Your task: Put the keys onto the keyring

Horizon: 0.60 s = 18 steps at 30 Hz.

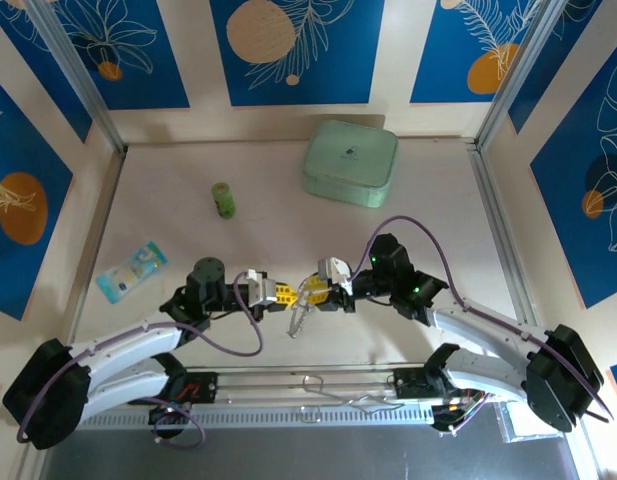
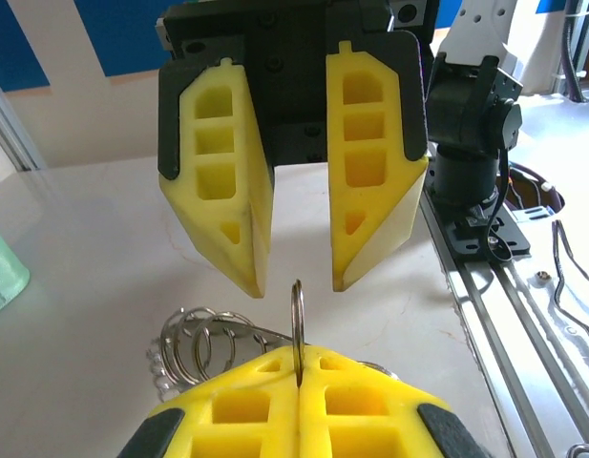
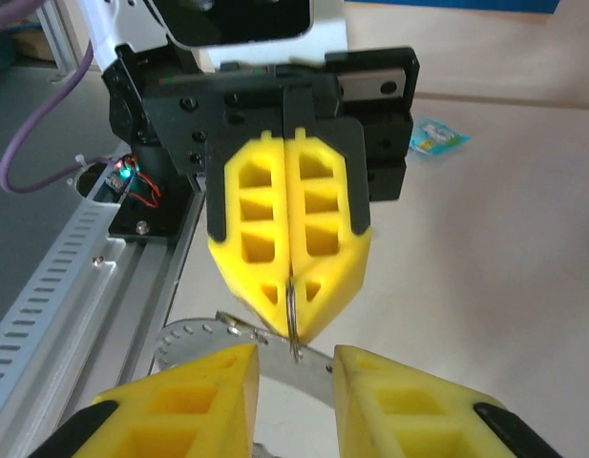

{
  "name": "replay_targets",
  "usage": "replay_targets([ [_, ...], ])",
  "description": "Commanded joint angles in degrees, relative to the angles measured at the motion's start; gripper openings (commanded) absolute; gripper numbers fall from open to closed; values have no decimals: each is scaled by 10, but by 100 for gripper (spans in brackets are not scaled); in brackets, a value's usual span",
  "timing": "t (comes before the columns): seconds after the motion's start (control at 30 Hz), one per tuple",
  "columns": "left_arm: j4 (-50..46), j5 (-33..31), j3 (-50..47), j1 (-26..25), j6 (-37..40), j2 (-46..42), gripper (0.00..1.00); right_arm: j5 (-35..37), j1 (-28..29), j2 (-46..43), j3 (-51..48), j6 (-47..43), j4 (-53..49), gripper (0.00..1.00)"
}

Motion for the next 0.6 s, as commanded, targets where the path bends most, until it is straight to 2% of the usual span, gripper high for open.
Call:
replay_targets([
  [0.0,64,27,-2,-8,-9,6,0,-15,7,7,2,7,25,24],
  [0.17,72,32,1,-10,-11,14,0,-1,15,24,13,4,26,15],
  [0.27,73,32,1,-10,-14,14,0,5,17,29,18,-1,21,0],
  [0.33,59,24,3,-10,-13,11,0,8,18,26,26,-4,5,0],
  [0.37,44,14,6,-10,-11,8,8,11,18,23,30,-9,-9,0],
  [0.4,22,0,10,-11,-6,4,23,16,18,20,37,-18,-29,0],
  [0.43,-6,-15,15,-11,4,-3,29,26,19,19,48,-31,-60,0],
  [0.57,-138,-44,51,-13,58,-25,30,92,33,29,111,-99,-210,0],
])
